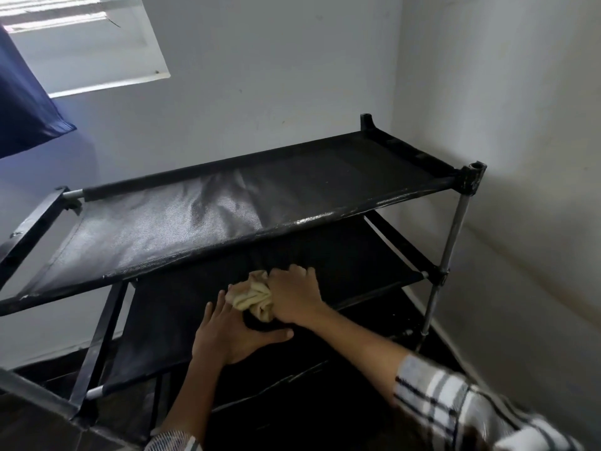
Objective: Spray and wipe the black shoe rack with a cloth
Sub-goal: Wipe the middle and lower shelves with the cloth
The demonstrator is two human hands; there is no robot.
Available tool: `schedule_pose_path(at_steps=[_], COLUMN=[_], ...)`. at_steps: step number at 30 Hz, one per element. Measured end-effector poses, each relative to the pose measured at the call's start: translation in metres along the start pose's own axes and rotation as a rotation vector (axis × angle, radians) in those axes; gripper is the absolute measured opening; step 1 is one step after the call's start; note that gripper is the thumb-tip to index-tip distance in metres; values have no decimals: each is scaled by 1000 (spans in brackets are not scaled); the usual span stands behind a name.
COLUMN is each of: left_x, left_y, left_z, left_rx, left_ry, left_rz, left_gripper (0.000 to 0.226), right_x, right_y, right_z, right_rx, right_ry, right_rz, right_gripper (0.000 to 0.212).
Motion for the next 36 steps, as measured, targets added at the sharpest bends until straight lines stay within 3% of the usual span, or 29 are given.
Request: schedule_pose_path(at_steps=[4,9,14,16,18,20,22,24,28,32,36], left_x=[3,3,1,1,1,0,-1,-1,0,-1,0], left_y=[1,1,3,3,3,3,3,2,0,0,0], left_z=[-2,-2,-2,-2,-3,-3,-2,0,0,1,1], left_rx=[15,7,10,9,10,-3,-14,-6,16,24,7], left_ry=[-35,-40,-38,-40,-46,-43,-25,-31,-60,-52,-57], left_rz=[-47,-49,-85,-100,-104,-88,-64,-68,-94,-75,-85], left_gripper=[152,153,152,152,153,149,141,142,151,150,151], right_x=[-55,-157,-125,-88,-47,-15,-9,-21,-80,-144,-131], right_y=[-27,-80,-70,-57,-39,-21,-12,-19,-67,-108,-96], right_z=[-33,-50,-45,-39,-32,-19,-7,1,18,41,41], right_rx=[-77,-223,-216,-195,-139,1,182,285,285,252,219], right_ry=[84,424,602,573,353,120,51,75,278,531,566], right_rz=[21,72,93,85,59,-2,-44,-48,-30,-46,46], right_gripper=[26,36,45,54,55,52,47,39,31,38,48])
Point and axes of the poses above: each hand's wrist, its own z-axis away from the middle knuckle, its own y-axis out of the palm, x = y × z, the point moved 3 cm from there along -z, towards the middle knuckle, and after that the axes turned 13 degrees about -z, right-handed, at the moved point
